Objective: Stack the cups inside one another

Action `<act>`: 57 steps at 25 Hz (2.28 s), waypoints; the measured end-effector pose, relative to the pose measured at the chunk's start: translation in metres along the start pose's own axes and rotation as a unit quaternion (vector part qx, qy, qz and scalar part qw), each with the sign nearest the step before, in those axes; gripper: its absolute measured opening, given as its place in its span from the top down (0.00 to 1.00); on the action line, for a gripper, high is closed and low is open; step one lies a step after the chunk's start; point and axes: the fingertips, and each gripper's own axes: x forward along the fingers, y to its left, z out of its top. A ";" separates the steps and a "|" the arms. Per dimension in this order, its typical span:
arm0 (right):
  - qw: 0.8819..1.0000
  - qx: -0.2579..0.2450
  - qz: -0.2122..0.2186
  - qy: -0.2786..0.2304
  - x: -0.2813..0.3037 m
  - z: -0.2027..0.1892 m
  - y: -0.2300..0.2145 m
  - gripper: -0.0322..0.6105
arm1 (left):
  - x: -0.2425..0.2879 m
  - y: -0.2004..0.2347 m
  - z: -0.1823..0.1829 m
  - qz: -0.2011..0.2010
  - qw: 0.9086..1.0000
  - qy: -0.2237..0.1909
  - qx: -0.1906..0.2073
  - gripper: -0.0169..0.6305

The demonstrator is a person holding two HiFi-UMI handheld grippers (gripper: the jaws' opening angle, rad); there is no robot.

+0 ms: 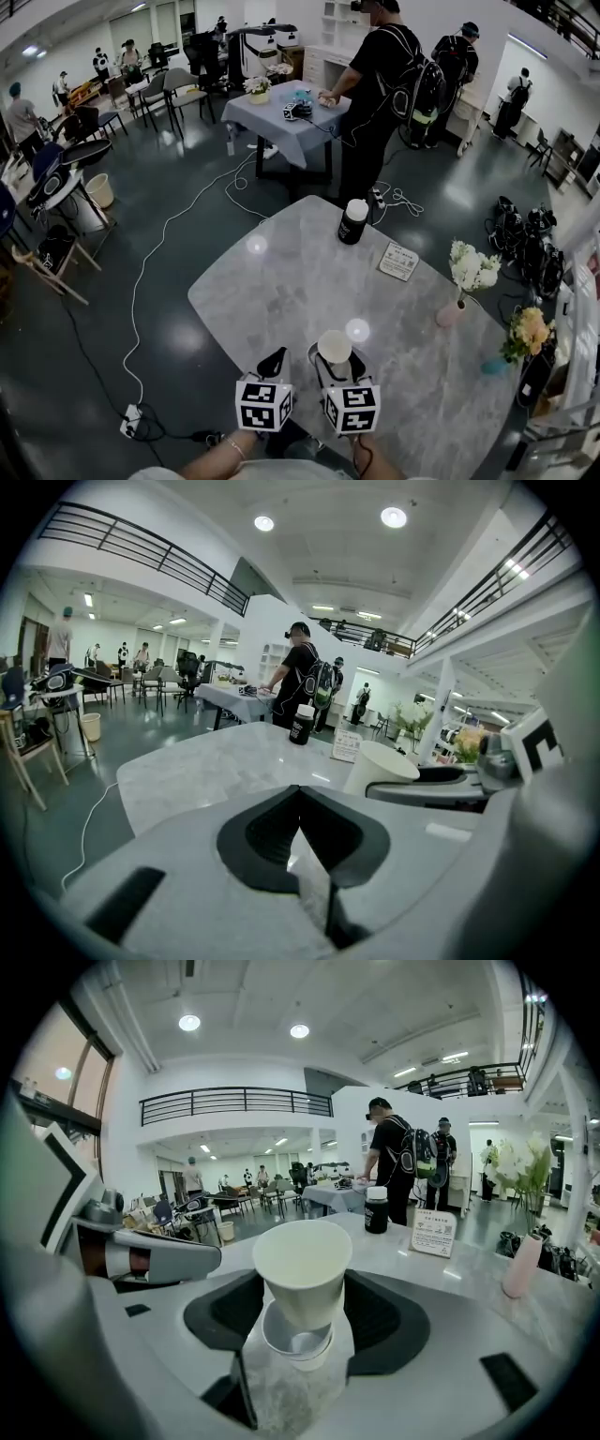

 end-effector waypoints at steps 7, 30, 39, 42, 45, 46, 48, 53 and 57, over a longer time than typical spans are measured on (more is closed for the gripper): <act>1.000 -0.002 0.011 0.013 0.008 -0.003 0.012 0.56 | -0.001 0.010 -0.003 0.006 1.000 0.010 -0.007 0.98; 0.999 0.005 0.018 0.027 0.014 -0.018 0.014 0.54 | 0.007 0.013 -0.011 0.008 1.000 0.018 -0.016 0.98; 1.000 0.018 0.002 0.025 0.014 -0.012 0.005 0.54 | 0.009 0.014 -0.007 0.006 1.000 0.019 -0.013 0.98; 0.999 0.025 -0.005 0.024 0.013 -0.008 0.001 0.54 | 0.010 0.014 -0.003 0.004 1.000 0.018 -0.011 0.98; 0.999 0.031 -0.012 0.015 0.010 -0.004 -0.003 0.55 | 0.010 0.014 -0.001 0.003 1.000 0.015 -0.010 0.98; 0.999 0.032 -0.014 0.012 0.010 -0.002 -0.004 0.55 | 0.011 0.014 0.000 0.003 1.000 0.015 -0.010 0.98; 0.999 0.032 -0.018 0.006 0.007 0.003 -0.008 0.55 | 0.011 0.013 0.003 0.001 1.000 0.014 -0.009 0.98; 0.998 0.036 -0.044 -0.015 0.002 0.019 -0.023 0.63 | 0.016 0.011 0.016 -0.007 1.000 0.002 0.000 0.98; 0.996 0.046 -0.072 -0.032 -0.004 0.029 -0.035 0.76 | 0.017 0.011 0.027 -0.012 1.000 -0.007 0.007 0.98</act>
